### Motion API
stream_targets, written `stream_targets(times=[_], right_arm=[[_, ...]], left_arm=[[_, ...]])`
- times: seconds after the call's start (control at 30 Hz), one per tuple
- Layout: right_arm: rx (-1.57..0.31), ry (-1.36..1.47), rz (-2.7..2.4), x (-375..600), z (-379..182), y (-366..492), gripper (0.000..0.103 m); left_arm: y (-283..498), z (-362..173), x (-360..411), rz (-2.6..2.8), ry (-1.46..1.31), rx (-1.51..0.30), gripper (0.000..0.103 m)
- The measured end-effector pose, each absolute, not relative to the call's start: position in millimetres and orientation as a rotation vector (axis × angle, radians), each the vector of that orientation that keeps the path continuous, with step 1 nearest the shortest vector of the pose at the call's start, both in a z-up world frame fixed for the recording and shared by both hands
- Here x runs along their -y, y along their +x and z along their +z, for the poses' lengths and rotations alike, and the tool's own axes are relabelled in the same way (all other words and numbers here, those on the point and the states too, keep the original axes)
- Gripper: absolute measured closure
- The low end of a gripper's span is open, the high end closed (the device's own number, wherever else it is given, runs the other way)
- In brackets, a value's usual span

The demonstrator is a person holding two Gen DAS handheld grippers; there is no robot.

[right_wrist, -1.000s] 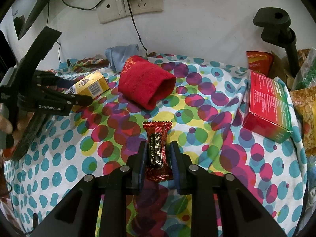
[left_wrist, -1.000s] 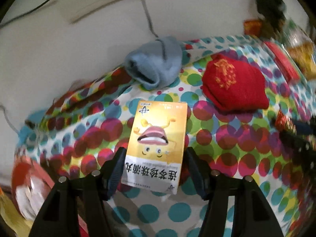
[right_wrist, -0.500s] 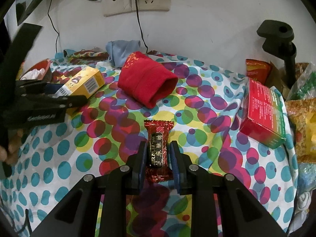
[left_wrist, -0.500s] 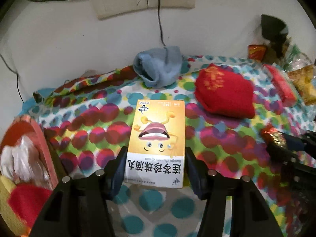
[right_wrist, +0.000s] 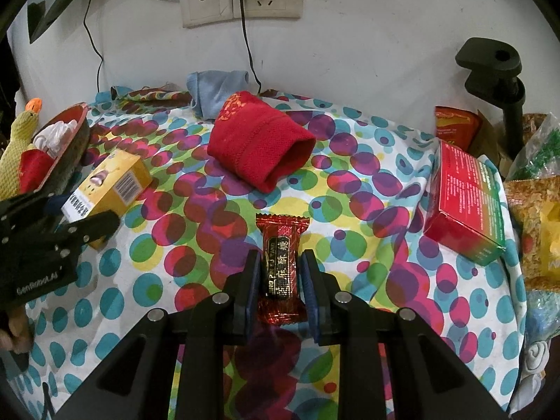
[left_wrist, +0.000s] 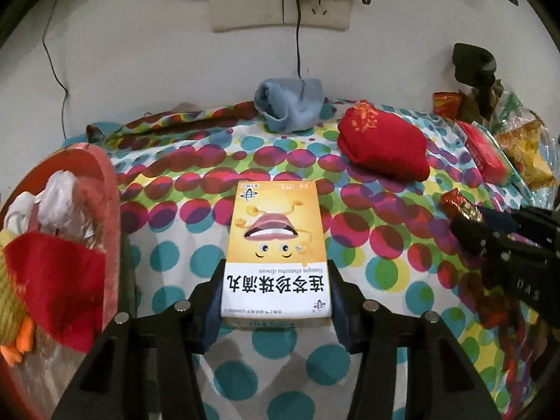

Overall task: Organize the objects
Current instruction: 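Grasp the yellow medicine box with the left gripper and lift it, then carry the yellow box over the red tray while the right gripper holds the candy bar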

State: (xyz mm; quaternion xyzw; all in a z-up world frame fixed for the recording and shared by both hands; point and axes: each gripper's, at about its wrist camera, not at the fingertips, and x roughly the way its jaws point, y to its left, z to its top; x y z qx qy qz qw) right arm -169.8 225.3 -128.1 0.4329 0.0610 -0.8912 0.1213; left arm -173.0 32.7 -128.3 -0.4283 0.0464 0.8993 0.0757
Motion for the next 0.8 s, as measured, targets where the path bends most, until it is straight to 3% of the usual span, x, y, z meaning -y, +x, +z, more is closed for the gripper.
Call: stream_targets(times=[0.8], right_arm=[[-0.183, 1.266, -2.607, -224.6, -127.5, -173.2, 0.080]], left_arm=[[-168.6, -130.5, -28.7, 2.685, -1.297, -0.094, 0.051]])
